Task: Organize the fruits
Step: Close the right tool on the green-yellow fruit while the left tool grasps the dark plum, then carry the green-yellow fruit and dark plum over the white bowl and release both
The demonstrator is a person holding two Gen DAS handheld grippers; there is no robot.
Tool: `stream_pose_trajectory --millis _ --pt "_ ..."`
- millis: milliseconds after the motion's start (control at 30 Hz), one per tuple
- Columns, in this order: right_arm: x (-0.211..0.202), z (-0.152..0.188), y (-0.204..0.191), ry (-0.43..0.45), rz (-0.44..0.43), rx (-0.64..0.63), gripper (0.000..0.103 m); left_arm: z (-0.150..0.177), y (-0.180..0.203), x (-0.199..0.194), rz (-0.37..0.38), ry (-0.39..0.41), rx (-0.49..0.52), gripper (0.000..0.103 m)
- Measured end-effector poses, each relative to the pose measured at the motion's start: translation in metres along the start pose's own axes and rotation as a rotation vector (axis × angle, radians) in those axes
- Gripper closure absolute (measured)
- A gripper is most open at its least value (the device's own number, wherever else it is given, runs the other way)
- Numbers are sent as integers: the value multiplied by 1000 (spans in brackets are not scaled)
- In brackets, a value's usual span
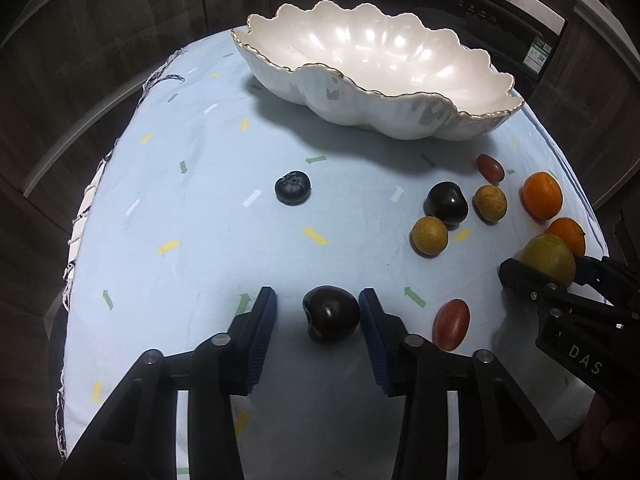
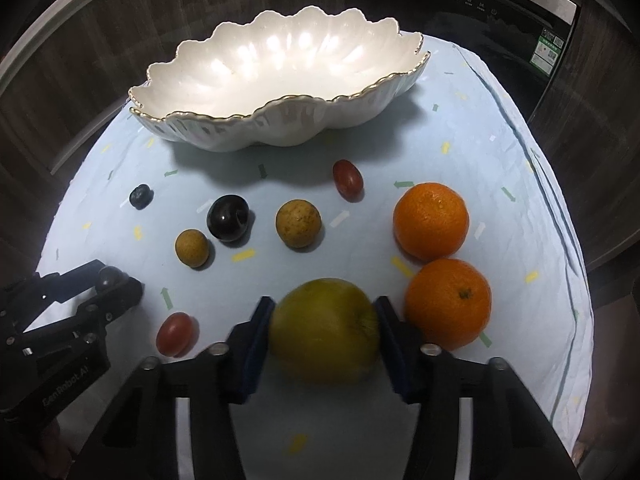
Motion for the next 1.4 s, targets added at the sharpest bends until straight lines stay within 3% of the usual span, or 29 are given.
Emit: stream_pose_trajectory --millis 267,1400 --pt "-3 1 0 0 -15 1 53 0 5 -2 10 2 20 76" --pt "-46 -39 -8 117 -3 -40 53 -45 2 -50 -5 124 44 76"
Point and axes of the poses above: each gripper's, at about its wrist camera, not at the fingertips, and x roughly the way its jaws point, y to its right, z to its underside, the point moved 5 cm from there along x, roughly the way its jaws point, and after that the axes turned 9 degrees about -y, right-handed, at the moved point
